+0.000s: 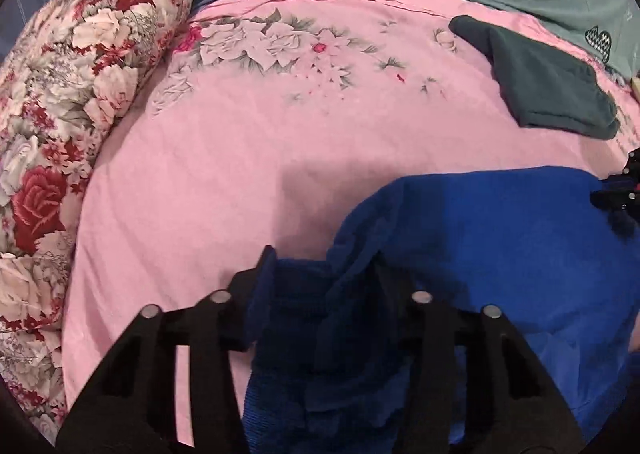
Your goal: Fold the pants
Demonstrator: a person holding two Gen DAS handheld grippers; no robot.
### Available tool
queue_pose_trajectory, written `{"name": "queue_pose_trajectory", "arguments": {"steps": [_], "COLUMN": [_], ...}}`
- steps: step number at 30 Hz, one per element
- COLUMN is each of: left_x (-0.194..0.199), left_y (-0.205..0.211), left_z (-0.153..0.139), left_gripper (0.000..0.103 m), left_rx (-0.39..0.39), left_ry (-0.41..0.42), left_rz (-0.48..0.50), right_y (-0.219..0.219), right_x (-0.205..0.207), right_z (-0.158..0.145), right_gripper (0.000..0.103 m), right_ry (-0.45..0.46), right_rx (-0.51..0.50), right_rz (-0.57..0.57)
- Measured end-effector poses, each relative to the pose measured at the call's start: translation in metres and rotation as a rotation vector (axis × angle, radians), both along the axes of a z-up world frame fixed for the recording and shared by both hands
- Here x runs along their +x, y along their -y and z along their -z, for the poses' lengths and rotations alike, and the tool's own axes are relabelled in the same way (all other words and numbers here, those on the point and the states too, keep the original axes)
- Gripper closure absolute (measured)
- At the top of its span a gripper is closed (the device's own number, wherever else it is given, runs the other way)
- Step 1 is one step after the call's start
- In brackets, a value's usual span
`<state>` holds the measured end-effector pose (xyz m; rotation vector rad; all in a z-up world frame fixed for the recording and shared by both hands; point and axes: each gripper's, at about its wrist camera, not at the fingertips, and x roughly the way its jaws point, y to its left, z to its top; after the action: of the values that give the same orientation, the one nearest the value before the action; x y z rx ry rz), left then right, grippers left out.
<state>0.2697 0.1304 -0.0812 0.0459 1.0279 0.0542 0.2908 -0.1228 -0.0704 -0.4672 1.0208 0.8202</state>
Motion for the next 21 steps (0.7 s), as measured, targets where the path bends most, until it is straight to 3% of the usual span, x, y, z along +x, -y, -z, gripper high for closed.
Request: {"name": "queue_pose_trajectory", "arguments": {"steps": [4,8,12,15,18,21], "left_x": [-0.006,-0.028,-0.075,-0.138,-0.189,-0.226], "left_y": [0.002,-0.002,0.001,0.007,0.009,0.010], "left_z": [-0.014,-0.047,-0.085,-0.107,-0.103,-0.068], "left_gripper": [0.064,0.064,0.064,0.064,0.061,0.058], "left_rx": [0.002,-0.028,-0.042,-0.013,0.002,0.010], "left_ry": [0.031,0.116,0.203,0.272,0.282,0.205], "left_rz": [-0.008,-0.029,-0.025,-0.002,0.016,0.030], "right_y": [0.001,0.009,0.011,0.014,0.015,0.011], "right_x": [-0.015,-0.046,-0.115,-0.181,-0.240,-0.284], "right_z": [-0.015,-0.052,-0.096,-0.110,-0.097,-0.050], "right_gripper": [0.098,0.098,0.098,0.098,0.098,0.098], "right_ry": [0.068,0.157,0.261,0.308,0.287,0.196], "right_rx": [0.021,0.083,0.135,0.160,0.164,0.143], "right_rz": [0.010,0.021,-0.026,-0.074,-0.106,-0.099]}}
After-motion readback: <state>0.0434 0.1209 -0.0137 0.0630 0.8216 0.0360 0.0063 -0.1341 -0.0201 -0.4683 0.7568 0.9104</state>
